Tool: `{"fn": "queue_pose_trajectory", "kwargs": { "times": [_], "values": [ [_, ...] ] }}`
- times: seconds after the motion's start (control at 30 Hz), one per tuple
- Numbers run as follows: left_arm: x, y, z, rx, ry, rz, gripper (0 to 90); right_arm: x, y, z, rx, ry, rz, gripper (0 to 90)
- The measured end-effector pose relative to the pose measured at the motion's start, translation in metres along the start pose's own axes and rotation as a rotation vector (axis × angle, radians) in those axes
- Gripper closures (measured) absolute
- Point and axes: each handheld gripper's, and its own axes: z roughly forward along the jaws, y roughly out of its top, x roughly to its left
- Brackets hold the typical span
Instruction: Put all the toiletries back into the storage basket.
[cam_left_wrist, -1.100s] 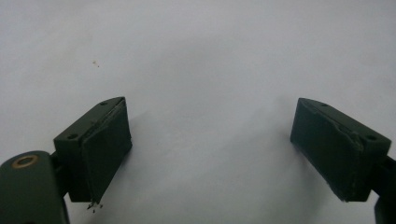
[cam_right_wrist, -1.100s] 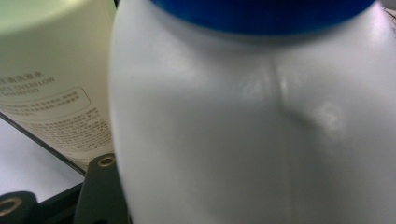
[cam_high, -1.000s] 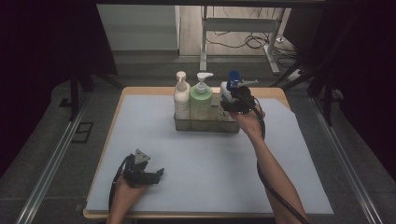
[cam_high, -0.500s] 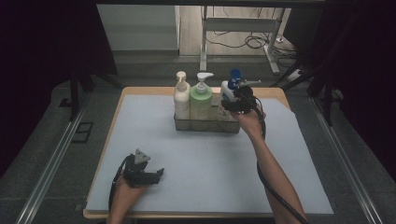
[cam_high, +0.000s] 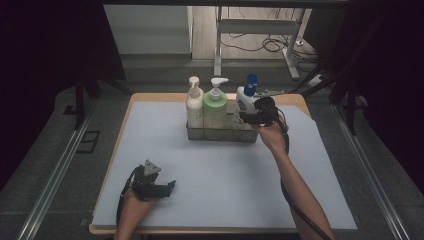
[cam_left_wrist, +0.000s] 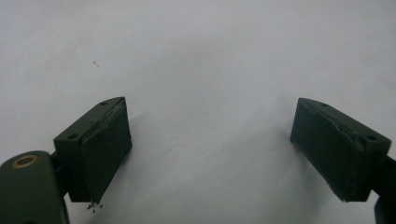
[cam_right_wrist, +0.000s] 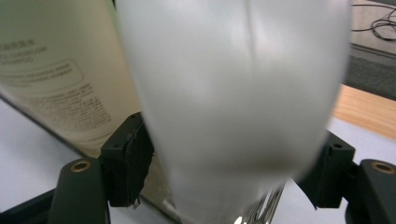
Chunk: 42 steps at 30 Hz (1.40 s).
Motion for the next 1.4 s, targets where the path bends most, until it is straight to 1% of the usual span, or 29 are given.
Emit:
{"fn": "queue_pose_trajectory", "kwargs": {
  "times": [0.1, 0.3, 0.5, 0.73, 0.9, 1.1, 1.3, 1.4],
  "values": [
    [0.000, 0.000, 0.000, 0.000, 0.000, 0.000, 12.0, -0.001, -0.004, -0.004, -0.001, 0.009, 0.004, 28.3],
    [0.000, 0.000, 0.000, 0.000, 0.000, 0.000, 12.1, -0.002, -0.011, -0.012, 0.005, 0.030, 0.013, 31.7],
    [0.000, 0.000, 0.000, -0.001, 0.000, 0.000, 12.0, -0.004, -0.019, -0.021, 0.010, 0.054, 0.015, 39.0],
    [0.000, 0.000, 0.000, 0.000, 0.001, 0.001, 12.0, -0.010, -0.029, -0.030, 0.023, 0.065, 0.017, 47.1],
    [0.000, 0.000, 0.000, 0.000, 0.001, 0.000, 12.0, -0.017, -0.035, -0.037, 0.031, 0.048, 0.012, 54.0],
    [0.000, 0.000, 0.000, 0.000, 0.001, 0.000, 12.0, -0.028, -0.037, -0.039, 0.036, 0.026, 0.033, 65.2],
    [0.000, 0.000, 0.000, 0.000, 0.001, 0.000, 12.1, -0.031, -0.034, -0.031, 0.046, -0.012, 0.026, 78.3],
    [0.000, 0.000, 0.000, -0.001, 0.001, 0.000, 12.1, -0.031, -0.033, -0.023, 0.056, -0.033, 0.027, 82.6]
  ]
}}
